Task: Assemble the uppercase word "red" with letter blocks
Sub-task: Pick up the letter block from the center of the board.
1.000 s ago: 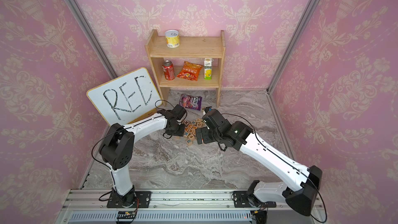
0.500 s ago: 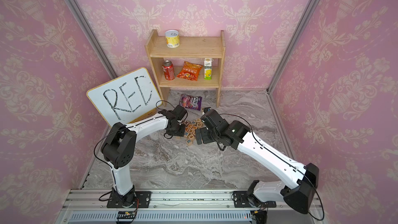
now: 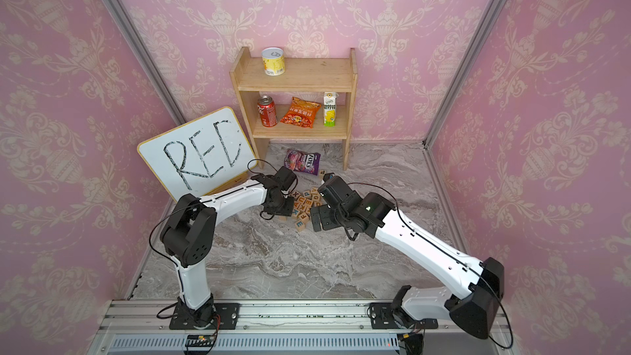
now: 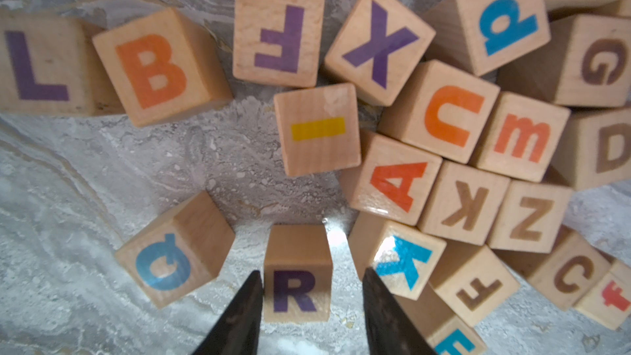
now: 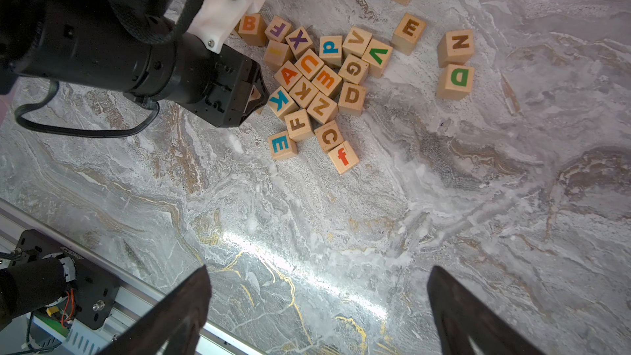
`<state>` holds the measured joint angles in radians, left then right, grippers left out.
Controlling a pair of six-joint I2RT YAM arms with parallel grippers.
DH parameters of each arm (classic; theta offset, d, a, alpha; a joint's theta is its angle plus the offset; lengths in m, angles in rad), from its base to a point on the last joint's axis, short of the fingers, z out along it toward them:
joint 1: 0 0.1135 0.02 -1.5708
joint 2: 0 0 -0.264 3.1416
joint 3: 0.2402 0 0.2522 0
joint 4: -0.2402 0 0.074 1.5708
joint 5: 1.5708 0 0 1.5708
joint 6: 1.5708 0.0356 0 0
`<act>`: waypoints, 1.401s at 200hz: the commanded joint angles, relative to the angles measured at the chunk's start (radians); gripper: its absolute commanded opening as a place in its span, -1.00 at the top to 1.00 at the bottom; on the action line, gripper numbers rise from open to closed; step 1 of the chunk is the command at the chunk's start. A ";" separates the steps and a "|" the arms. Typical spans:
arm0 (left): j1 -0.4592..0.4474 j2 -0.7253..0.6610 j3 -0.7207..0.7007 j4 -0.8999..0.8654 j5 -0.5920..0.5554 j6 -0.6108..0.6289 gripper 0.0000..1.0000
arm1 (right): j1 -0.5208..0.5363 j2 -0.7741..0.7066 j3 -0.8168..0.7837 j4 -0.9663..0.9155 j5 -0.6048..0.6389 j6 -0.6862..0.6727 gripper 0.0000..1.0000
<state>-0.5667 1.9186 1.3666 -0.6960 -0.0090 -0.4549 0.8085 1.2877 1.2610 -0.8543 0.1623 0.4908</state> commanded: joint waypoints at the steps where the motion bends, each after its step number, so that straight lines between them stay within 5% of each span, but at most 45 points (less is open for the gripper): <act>1: 0.004 0.060 -0.008 -0.005 -0.027 0.005 0.01 | 0.000 -0.008 -0.020 -0.012 0.028 -0.004 -0.99; 166: 0.004 -0.127 -0.088 0.066 -0.023 0.041 -0.21 | -0.003 -0.001 -0.054 0.013 0.014 0.023 -0.99; 280: 0.009 -0.019 -0.059 0.048 -0.010 0.055 -0.05 | -0.004 -0.004 -0.068 0.017 0.017 0.023 -0.99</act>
<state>-0.5659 1.8675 1.2949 -0.6510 -0.0093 -0.4274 0.8078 1.2877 1.2106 -0.8436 0.1726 0.4992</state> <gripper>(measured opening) 0.530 0.998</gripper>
